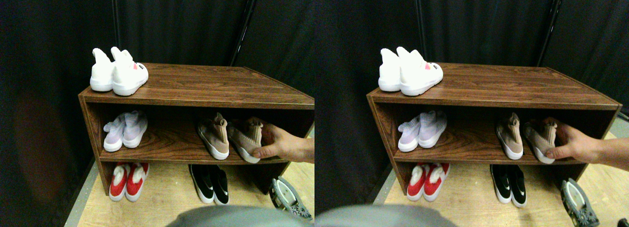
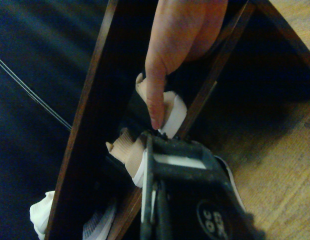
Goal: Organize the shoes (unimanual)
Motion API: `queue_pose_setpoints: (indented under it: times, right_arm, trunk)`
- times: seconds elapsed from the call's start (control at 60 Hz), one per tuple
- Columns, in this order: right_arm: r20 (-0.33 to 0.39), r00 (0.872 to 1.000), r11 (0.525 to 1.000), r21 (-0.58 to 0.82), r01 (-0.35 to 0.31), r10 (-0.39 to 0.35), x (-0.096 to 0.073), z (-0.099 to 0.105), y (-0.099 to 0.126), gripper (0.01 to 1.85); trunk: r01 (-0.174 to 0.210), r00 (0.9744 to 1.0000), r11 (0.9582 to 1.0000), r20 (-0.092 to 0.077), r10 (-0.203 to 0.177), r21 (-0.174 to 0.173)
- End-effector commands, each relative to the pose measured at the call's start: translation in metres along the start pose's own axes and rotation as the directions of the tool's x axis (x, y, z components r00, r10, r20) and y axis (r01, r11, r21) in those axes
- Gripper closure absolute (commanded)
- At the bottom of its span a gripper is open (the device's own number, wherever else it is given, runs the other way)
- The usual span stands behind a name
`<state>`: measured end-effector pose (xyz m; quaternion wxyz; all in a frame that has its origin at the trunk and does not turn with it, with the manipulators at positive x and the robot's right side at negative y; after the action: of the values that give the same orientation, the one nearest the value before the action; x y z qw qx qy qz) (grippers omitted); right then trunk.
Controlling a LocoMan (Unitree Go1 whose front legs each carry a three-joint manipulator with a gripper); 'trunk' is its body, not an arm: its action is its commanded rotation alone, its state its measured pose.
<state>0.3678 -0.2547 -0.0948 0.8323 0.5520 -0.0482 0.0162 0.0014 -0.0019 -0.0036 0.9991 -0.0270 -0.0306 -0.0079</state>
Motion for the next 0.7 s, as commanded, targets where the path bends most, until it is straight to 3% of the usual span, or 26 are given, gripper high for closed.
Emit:
queue_pose_setpoints:
  times: [0.017,0.517,0.7]
  right_arm:
    - [0.006,0.999,0.999,-0.011,-0.033,0.033,0.0014,-0.0040,0.0098,1.80]
    - [0.005,0.999,0.999,-0.021,-0.038,0.038,0.0037,-0.0083,0.0103,1.80]
    - [0.042,0.999,1.000,-0.021,-0.022,0.023,-0.0002,-0.0057,0.0121,1.80]
  trunk:
    - [0.001,0.9999,0.9999,0.010,-0.001,-0.012]
    - [0.024,0.9997,0.9996,-0.009,-0.024,-0.013]
    - [0.032,0.9994,0.9994,-0.015,-0.033,-0.012]
